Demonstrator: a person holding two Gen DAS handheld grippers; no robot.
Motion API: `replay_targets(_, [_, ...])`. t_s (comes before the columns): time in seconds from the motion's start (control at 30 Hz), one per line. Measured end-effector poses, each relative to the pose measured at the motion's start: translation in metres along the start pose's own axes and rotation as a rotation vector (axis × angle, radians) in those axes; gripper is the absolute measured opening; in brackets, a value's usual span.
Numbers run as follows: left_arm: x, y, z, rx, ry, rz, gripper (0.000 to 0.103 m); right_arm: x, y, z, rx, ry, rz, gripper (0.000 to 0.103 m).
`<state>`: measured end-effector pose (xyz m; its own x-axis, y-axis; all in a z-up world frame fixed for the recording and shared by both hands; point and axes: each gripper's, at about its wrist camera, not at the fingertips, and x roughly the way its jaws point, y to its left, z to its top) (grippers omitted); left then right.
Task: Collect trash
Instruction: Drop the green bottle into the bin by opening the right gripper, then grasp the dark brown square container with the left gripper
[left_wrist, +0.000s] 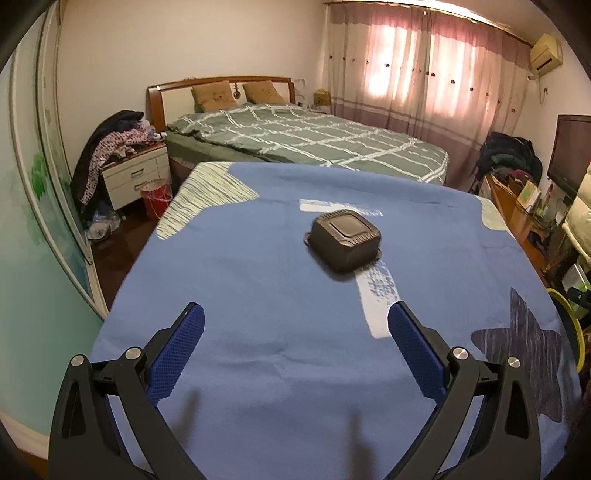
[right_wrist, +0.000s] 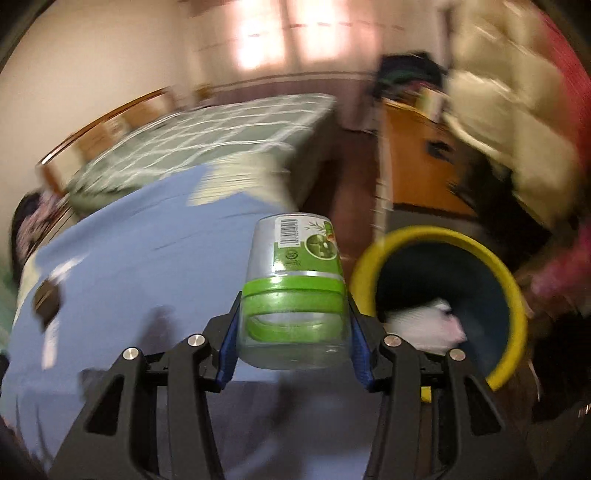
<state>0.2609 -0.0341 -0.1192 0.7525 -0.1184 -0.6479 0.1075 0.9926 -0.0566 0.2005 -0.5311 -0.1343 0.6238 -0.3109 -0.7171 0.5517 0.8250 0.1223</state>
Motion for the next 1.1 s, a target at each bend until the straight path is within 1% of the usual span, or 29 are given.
replay_targets(0.03, [0.000,-0.003,0.000,0.006,0.007,-0.001,0.098,0.005,-0.017,0.002,0.036,0.005,-0.038,0.048])
replay_targets(0.13, [0.002,-0.012,0.004,0.017,0.031,-0.008,0.098,0.019,-0.048,0.005,0.108,0.029,-0.115,0.048])
replay_targets(0.17, [0.003,-0.014,0.006,0.021,0.040,-0.014,0.098,0.025,-0.050,0.005,0.122,0.032,-0.139,0.048])
replay_targets(0.23, [0.008,-0.022,0.011,0.036,0.062,-0.019,0.098,0.027,-0.061,0.003,0.149,0.034,-0.170,0.062])
replay_targets(0.27, [0.011,-0.025,0.013,0.044,0.075,-0.020,0.098,0.027,-0.066,0.003,0.165,0.027,-0.168,0.071])
replay_targets(0.3, [0.015,-0.030,0.015,0.054,0.091,-0.028,0.098,0.025,-0.065,0.003,0.169,0.018,-0.165,0.072])
replay_targets(0.43, [0.034,-0.042,0.026,0.085,0.124,-0.036,0.098,0.021,-0.060,-0.001,0.141,0.001,-0.151,0.072])
replay_targets(0.57, [0.060,-0.050,0.040,0.084,0.152,-0.044,0.098,0.020,-0.050,-0.002,0.120,0.002,-0.133,0.072])
replay_targets(0.73, [0.100,-0.053,0.061,0.068,0.162,0.004,0.098,0.019,-0.047,-0.001,0.118,0.002,-0.118,0.072])
replay_targets(0.87, [0.124,-0.048,0.071,0.043,0.176,0.023,0.098,0.021,-0.046,-0.001,0.115,0.008,-0.105,0.072])
replay_targets(0.97, [0.138,-0.048,0.077,0.043,0.175,0.027,0.098,0.021,-0.044,-0.001,0.105,0.006,-0.098,0.072])
replay_targets(1.0, [0.141,-0.048,0.078,0.045,0.176,0.026,0.097,0.021,-0.044,-0.001,0.103,0.006,-0.095,0.072])
replay_targets(1.07, [0.148,-0.048,0.080,0.047,0.193,0.017,0.075,0.021,-0.044,-0.001,0.103,0.006,-0.089,0.072])
replay_targets(1.1, [0.153,-0.047,0.080,0.044,0.214,0.010,0.075,0.020,-0.044,-0.001,0.104,0.005,-0.086,0.072])
